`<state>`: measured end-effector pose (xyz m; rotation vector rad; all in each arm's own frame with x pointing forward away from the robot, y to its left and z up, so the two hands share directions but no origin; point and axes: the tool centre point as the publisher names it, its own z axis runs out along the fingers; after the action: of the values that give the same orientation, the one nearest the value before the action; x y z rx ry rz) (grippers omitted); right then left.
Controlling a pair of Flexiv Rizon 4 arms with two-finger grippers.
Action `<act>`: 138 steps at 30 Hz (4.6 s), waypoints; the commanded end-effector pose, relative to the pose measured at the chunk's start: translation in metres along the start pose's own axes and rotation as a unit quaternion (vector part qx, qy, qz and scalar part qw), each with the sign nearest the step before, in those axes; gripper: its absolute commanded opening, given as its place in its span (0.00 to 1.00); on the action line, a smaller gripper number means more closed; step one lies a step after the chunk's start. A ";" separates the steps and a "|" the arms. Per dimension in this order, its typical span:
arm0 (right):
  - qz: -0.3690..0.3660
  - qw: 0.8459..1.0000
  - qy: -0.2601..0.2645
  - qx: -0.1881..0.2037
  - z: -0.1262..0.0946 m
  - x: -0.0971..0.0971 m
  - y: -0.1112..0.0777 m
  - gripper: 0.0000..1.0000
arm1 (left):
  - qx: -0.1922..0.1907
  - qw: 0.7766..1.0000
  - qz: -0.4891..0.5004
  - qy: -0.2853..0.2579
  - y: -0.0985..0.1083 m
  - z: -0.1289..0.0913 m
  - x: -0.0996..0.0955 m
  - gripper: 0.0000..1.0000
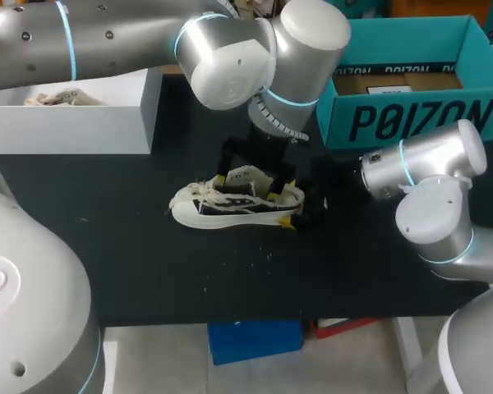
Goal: Take the shoe out of the shoebox, open the shoe tongue, remove and reinsert the insole, then place the shoe into the shoebox
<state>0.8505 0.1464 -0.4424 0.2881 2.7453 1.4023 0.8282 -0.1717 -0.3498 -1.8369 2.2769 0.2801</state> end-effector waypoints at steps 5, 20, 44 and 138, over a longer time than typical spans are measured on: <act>0.001 1.000 -0.001 0.001 0.002 -0.001 0.000 0.00 | -0.023 0.999 -0.007 -0.038 -0.005 0.017 0.002 1.00; 0.001 1.000 -0.001 0.001 0.002 -0.001 0.000 0.00 | -0.026 0.997 -0.017 -0.070 -0.009 0.026 -0.007 0.14; 0.001 1.000 -0.001 0.001 0.002 -0.001 0.000 0.00 | 0.038 0.998 -0.034 -0.042 -0.012 -0.017 -0.027 0.00; 0.001 1.000 -0.001 0.001 0.002 -0.001 0.000 0.00 | 0.220 0.951 0.183 0.116 0.023 -0.061 -0.113 0.00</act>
<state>0.8503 0.1484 -0.4425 0.2885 2.7451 1.4016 0.8279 -0.0813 -0.2638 -1.6986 2.1086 0.0200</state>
